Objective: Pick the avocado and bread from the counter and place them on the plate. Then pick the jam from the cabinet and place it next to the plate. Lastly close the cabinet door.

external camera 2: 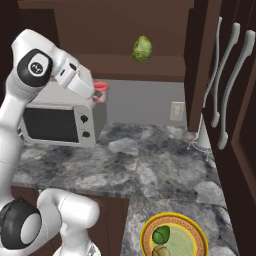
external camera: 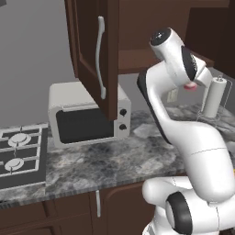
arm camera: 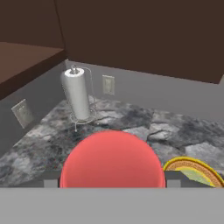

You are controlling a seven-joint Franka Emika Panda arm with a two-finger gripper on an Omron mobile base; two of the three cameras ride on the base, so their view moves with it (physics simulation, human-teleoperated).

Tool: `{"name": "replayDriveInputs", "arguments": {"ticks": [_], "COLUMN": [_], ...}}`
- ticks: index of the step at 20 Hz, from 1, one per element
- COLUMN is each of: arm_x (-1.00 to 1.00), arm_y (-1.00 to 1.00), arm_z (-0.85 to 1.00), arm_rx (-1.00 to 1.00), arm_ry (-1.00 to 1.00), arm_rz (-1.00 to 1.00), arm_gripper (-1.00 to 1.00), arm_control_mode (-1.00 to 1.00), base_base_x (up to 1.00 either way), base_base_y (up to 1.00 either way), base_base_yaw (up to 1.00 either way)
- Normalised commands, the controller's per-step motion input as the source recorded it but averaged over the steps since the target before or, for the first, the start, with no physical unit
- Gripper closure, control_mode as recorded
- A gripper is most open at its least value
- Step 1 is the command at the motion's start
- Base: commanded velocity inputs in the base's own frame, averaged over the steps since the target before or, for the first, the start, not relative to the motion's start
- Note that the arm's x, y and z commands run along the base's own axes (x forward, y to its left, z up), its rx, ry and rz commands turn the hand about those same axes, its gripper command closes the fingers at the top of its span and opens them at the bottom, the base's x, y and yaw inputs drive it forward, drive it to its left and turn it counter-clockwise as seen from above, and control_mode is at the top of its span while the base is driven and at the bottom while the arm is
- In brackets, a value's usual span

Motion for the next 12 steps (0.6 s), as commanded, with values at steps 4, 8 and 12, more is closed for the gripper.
{"name": "replayDriveInputs", "arguments": {"ticks": [4, 8, 12], "arm_x": [-0.21, -0.22, -0.34], "arm_y": [-0.22, -0.32, -0.34], "arm_z": [-0.24, -0.31, -0.29], "arm_rx": [0.03, 0.03, 0.01], "arm_ry": [0.12, 0.06, 0.01], "arm_rz": [-0.26, -0.27, -0.24], "arm_gripper": [1.0, 1.0, 1.0], "arm_control_mode": [-1.0, -1.0, -1.0], "base_base_x": [0.0, 0.0, 0.0], "base_base_y": [0.0, 0.0, 0.0], "base_base_yaw": [0.0, 0.0, 0.0]}}
